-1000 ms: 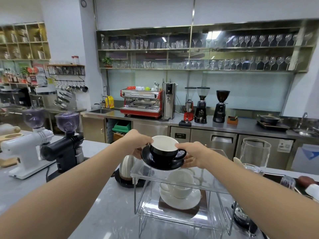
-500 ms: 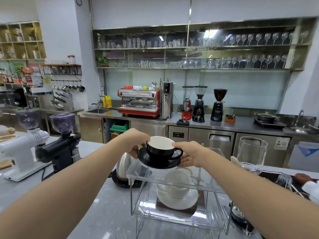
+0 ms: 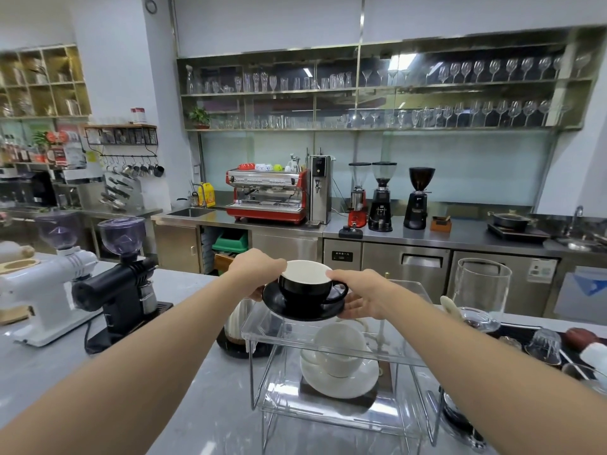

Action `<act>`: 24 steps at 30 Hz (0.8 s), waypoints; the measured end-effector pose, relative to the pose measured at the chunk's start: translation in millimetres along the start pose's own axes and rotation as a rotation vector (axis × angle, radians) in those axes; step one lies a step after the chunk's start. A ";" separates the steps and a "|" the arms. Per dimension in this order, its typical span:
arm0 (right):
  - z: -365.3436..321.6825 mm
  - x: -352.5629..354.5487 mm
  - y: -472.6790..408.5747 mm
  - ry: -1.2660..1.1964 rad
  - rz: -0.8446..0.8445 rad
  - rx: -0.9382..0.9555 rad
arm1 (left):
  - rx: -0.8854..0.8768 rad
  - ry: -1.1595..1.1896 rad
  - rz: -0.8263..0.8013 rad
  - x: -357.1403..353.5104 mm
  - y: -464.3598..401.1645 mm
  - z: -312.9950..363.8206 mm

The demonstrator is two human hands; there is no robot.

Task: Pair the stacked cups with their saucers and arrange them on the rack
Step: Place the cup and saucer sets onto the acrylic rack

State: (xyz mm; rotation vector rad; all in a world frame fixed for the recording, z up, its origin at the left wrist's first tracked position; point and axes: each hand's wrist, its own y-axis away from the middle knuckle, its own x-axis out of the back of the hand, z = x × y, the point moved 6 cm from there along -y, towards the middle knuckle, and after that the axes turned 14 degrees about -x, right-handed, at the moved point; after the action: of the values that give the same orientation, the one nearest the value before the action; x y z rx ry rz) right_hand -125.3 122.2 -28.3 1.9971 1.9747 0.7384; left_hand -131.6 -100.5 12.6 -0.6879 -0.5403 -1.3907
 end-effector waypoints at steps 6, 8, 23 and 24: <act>1.0 1.1 -0.3 -0.002 0.007 0.002 | -0.021 0.001 0.048 -0.1 5.1 0.4; 1.0 1.8 0.5 0.012 0.021 0.007 | -0.031 -0.019 0.076 -0.1 7.0 0.8; -13.7 19.8 29.8 0.237 0.232 0.160 | -0.212 -0.081 0.273 15.4 18.8 13.6; -16.4 22.6 34.3 0.279 0.256 0.199 | -0.247 -0.050 0.284 15.4 20.8 18.9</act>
State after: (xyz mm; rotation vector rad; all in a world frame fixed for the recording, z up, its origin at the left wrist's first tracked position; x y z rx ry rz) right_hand -104.9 139.4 7.0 2.4127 2.0313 0.9568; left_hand -108.2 -96.7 34.1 -0.9619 -0.2974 -1.1849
